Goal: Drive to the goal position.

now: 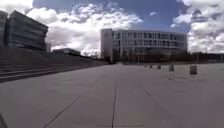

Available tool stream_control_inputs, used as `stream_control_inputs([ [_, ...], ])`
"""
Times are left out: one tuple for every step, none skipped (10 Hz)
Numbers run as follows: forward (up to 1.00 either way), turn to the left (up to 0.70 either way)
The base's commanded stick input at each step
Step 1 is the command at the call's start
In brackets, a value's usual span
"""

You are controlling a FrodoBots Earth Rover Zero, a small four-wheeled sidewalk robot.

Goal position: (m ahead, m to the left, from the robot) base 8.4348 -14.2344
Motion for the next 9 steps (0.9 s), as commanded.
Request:
stream_control_inputs([
  [0.7, 0.0],
  [0.7, 0.0],
  [0.7, 0.0],
  [0.7, 0.0],
  [0.7, 0.0],
  [0.7, 0.0],
  [0.7, 0.0],
  [0.7, 0.0],
  [0.7, 0.0],
])
